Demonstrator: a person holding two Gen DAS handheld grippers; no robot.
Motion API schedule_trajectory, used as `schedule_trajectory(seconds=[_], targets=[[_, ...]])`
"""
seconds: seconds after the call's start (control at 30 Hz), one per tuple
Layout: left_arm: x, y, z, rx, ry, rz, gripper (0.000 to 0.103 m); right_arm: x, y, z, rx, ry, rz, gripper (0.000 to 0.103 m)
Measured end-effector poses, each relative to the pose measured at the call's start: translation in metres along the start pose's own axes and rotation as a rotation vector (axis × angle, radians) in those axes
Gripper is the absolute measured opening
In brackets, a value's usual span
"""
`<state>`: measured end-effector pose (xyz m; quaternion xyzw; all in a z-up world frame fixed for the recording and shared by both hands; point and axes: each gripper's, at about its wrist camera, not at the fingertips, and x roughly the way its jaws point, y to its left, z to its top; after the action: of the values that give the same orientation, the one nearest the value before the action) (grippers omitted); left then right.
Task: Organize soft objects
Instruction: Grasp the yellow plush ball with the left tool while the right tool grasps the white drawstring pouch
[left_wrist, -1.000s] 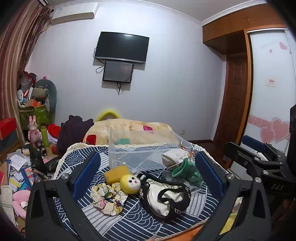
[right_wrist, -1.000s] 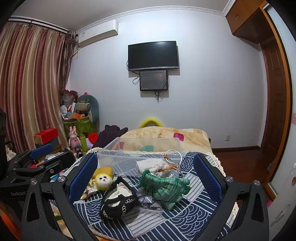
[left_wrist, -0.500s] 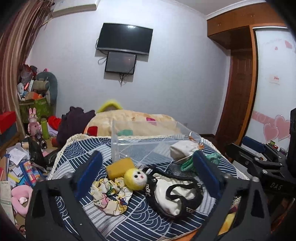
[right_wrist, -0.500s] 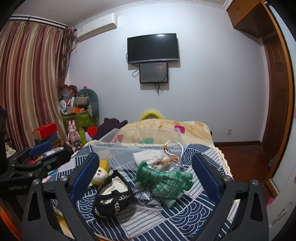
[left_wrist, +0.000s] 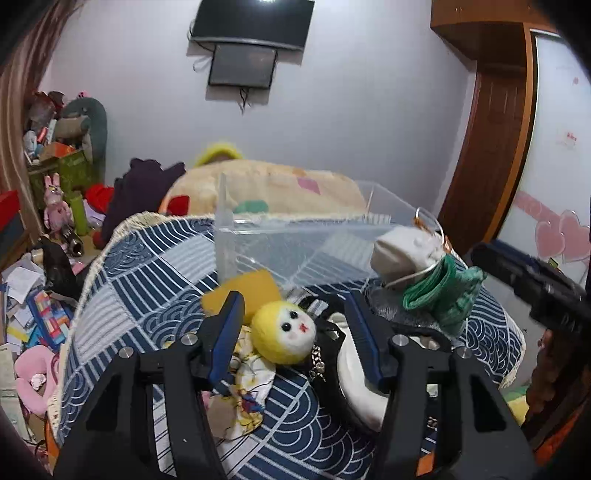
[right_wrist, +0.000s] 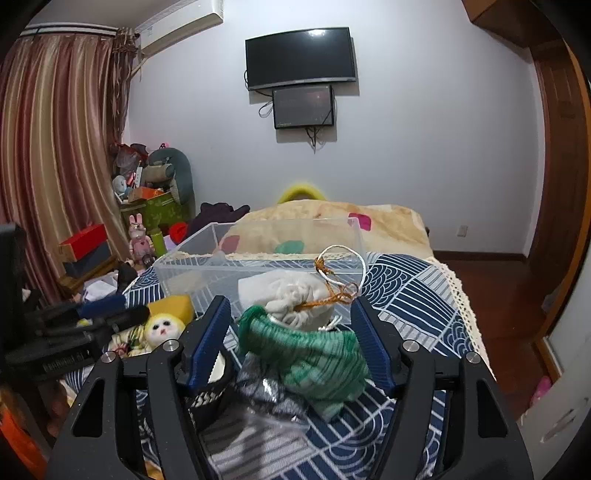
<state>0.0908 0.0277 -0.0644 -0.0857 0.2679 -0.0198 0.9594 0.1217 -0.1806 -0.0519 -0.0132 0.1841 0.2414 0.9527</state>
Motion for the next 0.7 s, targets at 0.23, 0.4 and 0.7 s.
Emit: schedule_trajectory(seconds=[0.23,0.4,0.7], targets=[[0.029,-0.004,-0.006,0.017,0.08,-0.011,0.056,0.025,-0.009,0.014,0.034,0.035,0.031,0.064],[0.041,-0.005,-0.015,0.033,0.107,0.009,0.05,0.048,-0.002,0.018,0.016,0.091,0.03,0.064],[0.038,0.005,-0.017,0.005,0.11,-0.009,0.041,0.063,-0.006,0.003,0.017,0.178,0.07,0.055]])
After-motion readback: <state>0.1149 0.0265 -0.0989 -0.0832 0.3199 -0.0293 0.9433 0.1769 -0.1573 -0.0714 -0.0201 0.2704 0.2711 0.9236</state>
